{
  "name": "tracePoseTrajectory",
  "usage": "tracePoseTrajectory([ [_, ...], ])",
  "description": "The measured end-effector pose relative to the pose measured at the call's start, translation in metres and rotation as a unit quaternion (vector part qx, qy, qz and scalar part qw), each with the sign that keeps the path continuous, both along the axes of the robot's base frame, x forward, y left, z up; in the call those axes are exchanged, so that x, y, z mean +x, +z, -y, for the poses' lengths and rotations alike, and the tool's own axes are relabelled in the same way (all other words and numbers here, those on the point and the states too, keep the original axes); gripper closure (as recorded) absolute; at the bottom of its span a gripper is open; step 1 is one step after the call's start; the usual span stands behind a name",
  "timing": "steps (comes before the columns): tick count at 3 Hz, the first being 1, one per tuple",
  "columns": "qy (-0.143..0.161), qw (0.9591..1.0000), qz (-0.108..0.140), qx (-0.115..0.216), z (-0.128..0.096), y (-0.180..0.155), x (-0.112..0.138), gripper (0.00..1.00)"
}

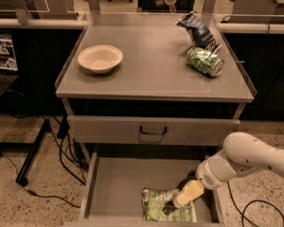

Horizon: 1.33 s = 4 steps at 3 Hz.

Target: Pick green jalapeno chip bag from middle drawer and place on counter

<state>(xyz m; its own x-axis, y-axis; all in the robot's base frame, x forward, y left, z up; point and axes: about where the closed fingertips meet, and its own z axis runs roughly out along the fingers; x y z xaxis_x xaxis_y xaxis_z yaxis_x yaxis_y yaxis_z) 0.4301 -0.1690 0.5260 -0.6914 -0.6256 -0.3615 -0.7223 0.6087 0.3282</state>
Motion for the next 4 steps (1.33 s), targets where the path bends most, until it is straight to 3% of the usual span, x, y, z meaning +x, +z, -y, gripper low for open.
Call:
tracePoseTrajectory([
  [2, 0.002, 0.9991, -0.033, 0.025, -0.016, -0.049, -0.001, 0.00],
  [4, 0.000, 0.9988, -0.049, 0.008, -0.031, -0.093, 0.002, 0.00],
])
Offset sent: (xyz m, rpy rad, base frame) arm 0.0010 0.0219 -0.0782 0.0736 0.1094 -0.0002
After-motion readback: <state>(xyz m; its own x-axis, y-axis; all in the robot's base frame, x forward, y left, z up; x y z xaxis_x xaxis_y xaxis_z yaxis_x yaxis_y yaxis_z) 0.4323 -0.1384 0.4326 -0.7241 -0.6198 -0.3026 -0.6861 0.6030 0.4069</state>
